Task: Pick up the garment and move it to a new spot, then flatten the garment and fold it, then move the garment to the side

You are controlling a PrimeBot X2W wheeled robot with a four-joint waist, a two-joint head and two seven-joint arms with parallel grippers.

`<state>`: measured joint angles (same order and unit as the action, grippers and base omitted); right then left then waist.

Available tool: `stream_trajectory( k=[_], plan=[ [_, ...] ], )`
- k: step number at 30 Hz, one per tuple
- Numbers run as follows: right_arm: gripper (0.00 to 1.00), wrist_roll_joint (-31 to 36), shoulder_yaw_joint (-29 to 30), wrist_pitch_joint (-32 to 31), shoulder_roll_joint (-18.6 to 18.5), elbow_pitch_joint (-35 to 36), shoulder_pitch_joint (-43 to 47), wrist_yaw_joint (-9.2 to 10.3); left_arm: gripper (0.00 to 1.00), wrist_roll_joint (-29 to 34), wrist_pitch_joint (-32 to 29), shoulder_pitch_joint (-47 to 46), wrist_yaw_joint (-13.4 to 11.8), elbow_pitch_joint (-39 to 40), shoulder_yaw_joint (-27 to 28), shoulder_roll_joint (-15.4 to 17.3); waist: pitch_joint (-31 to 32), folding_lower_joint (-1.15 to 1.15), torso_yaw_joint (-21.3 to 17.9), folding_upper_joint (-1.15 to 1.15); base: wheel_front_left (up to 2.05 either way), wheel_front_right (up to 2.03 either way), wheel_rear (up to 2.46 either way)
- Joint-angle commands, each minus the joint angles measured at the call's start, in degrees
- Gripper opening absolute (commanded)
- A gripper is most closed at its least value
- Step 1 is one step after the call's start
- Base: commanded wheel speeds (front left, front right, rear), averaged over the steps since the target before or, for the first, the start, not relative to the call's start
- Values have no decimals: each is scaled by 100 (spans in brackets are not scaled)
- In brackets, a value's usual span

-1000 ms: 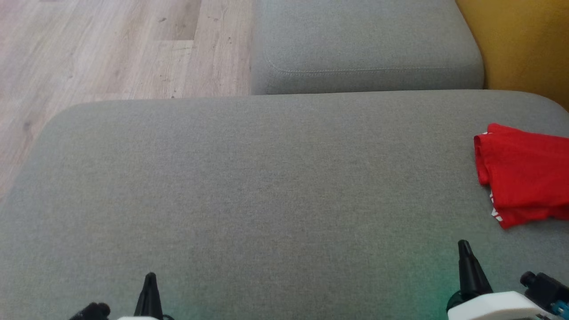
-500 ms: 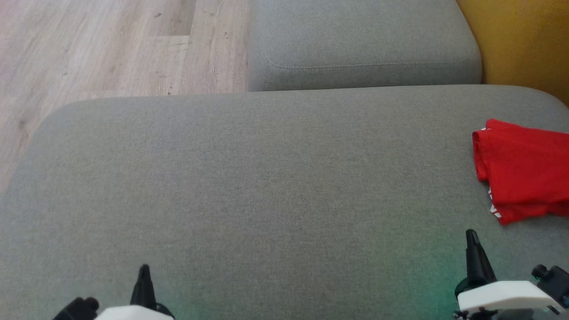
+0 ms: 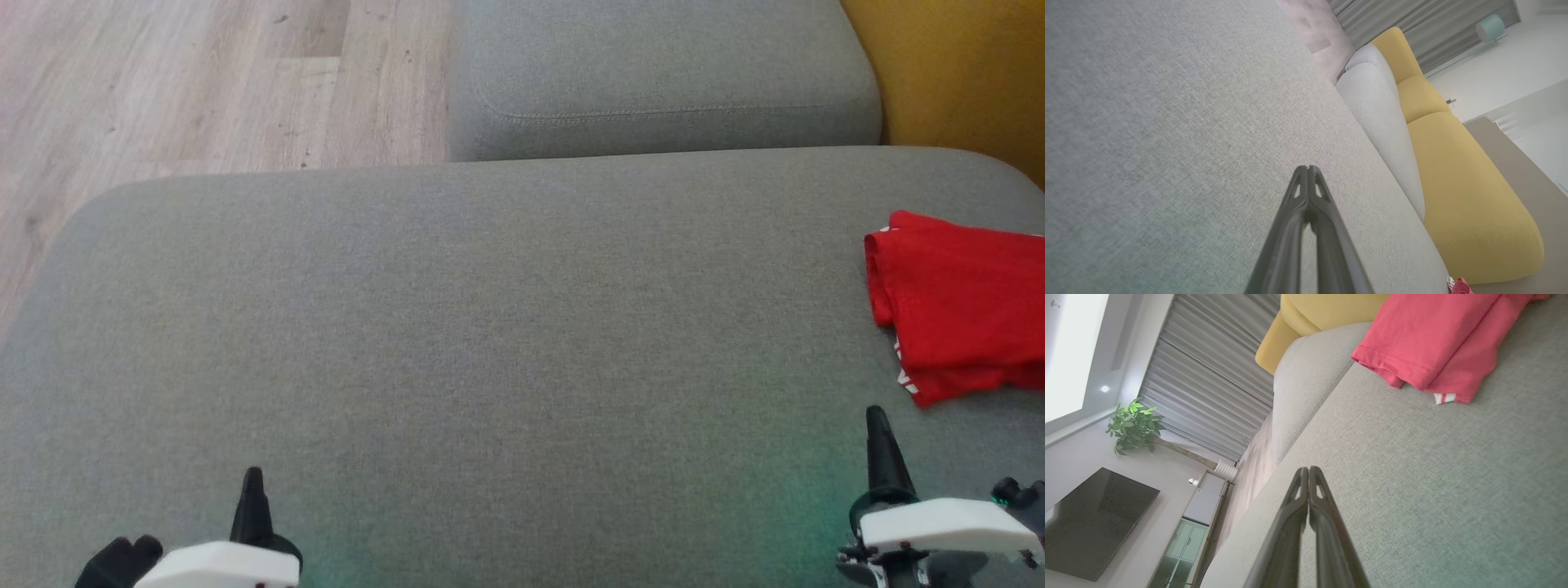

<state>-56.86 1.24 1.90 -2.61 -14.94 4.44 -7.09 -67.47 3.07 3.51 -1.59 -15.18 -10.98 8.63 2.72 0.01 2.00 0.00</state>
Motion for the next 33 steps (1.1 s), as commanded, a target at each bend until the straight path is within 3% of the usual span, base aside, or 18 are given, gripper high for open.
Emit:
stream_trajectory(
  k=[1, 33],
  plan=[
    [0, -138, -24, -27, -113, 170, -322, -23, 0, -92, -25, -348, 57, 152, 208, 6, -4, 0, -3, 0, 0, 0, 0],
    [0, -2134, 212, -426, -121, 129, -736, -32, 0, -1460, -541, -700, 541, 129, 1068, -310, -167, -1, -115, 0, 0, 0, 0]
  ],
)
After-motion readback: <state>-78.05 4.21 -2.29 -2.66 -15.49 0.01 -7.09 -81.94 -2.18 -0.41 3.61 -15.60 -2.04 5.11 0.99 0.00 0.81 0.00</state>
